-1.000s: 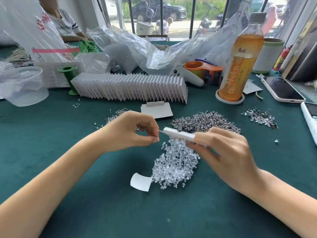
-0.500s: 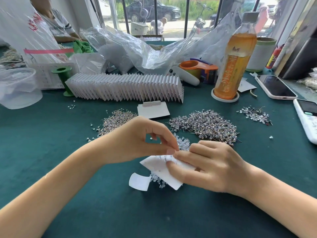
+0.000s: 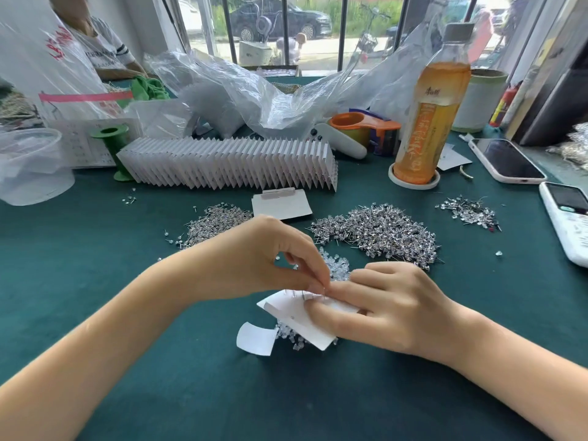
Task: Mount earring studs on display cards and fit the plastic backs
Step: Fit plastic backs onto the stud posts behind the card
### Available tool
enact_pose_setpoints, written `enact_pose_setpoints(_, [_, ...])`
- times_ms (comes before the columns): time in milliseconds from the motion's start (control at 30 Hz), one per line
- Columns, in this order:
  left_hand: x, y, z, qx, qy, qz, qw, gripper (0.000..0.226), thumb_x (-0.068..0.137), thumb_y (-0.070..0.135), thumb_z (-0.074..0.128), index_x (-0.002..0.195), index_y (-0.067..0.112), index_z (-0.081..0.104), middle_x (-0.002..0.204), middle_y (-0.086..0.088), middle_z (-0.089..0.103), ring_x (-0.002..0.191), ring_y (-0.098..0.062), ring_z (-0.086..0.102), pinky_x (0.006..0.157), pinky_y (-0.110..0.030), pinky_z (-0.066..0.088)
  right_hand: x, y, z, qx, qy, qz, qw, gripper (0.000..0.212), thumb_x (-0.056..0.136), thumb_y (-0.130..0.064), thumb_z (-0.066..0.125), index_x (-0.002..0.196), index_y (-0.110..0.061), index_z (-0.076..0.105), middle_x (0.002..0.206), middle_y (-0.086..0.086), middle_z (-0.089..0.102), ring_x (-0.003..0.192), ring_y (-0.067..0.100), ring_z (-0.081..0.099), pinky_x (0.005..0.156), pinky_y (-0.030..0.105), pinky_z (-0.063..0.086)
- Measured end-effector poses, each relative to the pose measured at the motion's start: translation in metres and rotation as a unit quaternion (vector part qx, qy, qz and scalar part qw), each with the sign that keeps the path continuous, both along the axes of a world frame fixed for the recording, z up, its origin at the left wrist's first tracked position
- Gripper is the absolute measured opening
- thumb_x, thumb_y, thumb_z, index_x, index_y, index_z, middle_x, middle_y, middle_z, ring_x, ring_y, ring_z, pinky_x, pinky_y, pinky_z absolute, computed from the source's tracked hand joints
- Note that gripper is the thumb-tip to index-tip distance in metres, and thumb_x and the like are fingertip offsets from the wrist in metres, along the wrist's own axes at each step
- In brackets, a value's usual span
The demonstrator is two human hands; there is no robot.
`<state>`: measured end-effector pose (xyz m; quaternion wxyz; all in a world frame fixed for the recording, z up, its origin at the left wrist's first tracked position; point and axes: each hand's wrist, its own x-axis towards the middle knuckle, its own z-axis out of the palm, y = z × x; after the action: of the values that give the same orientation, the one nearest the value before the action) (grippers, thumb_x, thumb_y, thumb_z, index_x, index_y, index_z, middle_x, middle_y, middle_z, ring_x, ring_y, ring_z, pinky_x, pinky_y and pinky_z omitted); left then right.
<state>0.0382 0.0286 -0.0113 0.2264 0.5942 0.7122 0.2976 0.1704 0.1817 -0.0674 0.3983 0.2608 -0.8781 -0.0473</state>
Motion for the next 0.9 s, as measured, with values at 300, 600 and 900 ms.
enact_pose_setpoints(300, [0.002,0.009,0.017,-0.075,0.073,-0.037,0.994,0.005,0.082,0.024,0.072,0.086,0.026,0.074,0.077,0.018,0.067,0.074,0.005,0.060,0.070,-0.007,0.040,0.001,-0.001,0.001,0.008,-0.008,-0.002,1.000,0.016,0.084,-0.005,0.068,0.087,-0.018,0.076,0.061,0.001,0.062,0.046,0.018,0.036,0.041,0.024,0.038])
enact_pose_setpoints(600, [0.006,0.026,0.028,-0.151,0.156,-0.049,0.975,0.007,0.083,0.027,0.070,0.087,0.023,0.074,0.081,0.009,0.070,0.074,-0.003,0.060,0.065,-0.009,0.043,0.001,-0.001,0.000,0.022,-0.012,-0.003,1.000,0.016,0.080,-0.006,0.069,0.086,-0.019,0.076,0.062,0.000,0.064,0.045,0.018,0.037,0.044,0.024,0.035])
enact_pose_setpoints(900, [0.011,0.036,0.031,-0.191,0.223,-0.048,0.955,0.006,0.083,0.027,0.070,0.085,0.025,0.075,0.073,0.010,0.069,0.069,0.001,0.058,0.066,-0.019,0.046,0.001,-0.001,0.000,0.031,0.001,-0.006,1.000,0.019,0.085,-0.007,0.061,0.087,-0.019,0.076,0.064,0.000,0.065,0.045,0.017,0.035,0.045,0.024,0.031])
